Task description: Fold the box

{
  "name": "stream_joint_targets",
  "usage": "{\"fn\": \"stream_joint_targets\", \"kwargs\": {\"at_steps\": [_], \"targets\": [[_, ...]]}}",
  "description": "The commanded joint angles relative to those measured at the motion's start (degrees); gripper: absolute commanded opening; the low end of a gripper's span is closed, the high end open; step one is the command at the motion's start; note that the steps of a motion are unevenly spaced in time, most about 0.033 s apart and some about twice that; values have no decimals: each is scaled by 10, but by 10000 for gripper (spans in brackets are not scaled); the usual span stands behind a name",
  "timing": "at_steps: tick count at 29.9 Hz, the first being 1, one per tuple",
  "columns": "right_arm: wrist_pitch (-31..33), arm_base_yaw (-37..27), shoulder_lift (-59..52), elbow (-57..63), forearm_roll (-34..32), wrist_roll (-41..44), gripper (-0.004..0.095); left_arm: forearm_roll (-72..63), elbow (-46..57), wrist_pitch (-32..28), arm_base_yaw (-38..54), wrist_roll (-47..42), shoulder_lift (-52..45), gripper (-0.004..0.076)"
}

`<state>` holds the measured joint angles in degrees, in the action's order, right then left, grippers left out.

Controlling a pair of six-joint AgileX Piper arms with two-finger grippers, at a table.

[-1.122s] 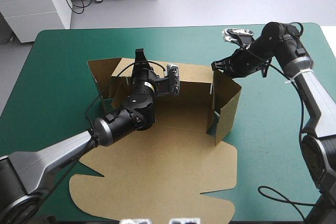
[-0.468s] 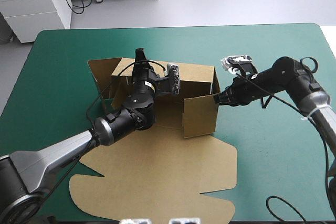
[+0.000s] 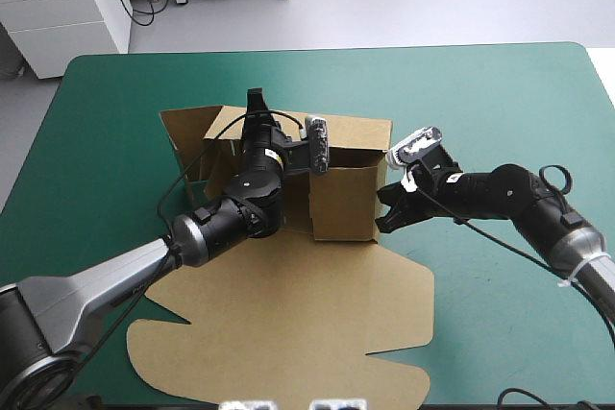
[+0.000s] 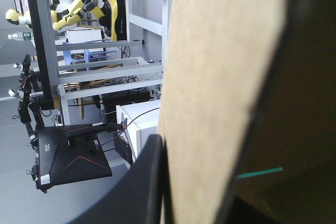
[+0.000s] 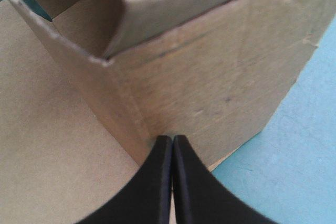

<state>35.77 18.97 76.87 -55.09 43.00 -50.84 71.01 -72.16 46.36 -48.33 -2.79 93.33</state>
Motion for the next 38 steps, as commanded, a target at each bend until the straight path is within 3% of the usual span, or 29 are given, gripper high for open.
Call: {"fn": "stream_joint_targets", "kwargs": {"at_steps": [1,3,6,12,15,22,30,38], "targets": [[-26,12,-22,-5,19,-21,-18,-2,-14,11,0,-14,-17,15],[-19,12,-24,-5,3,-21,-2,-2,-14,11,0,-14,-17,15],[-1,12,-30,-5,-23,-21,121,-2,-14,11,0,-14,-17,15],[31,12,-53,-6,-46,-18,596,-21,-14,11,0,13,-17,15],[22,15,-56,-6,-33,-18,717,-37,-14,11,0,13,-17,15],[-60,39,-55,-6,-33,-22,734,-61,-29,43,-18,37,-10,15],[-76,39,-49,-6,-38,-15,734,-155,-154,136,-22,116,50,15],[-122,39,-21,-6,-36,-15,734,-170,-169,151,-22,126,56,15]]}}
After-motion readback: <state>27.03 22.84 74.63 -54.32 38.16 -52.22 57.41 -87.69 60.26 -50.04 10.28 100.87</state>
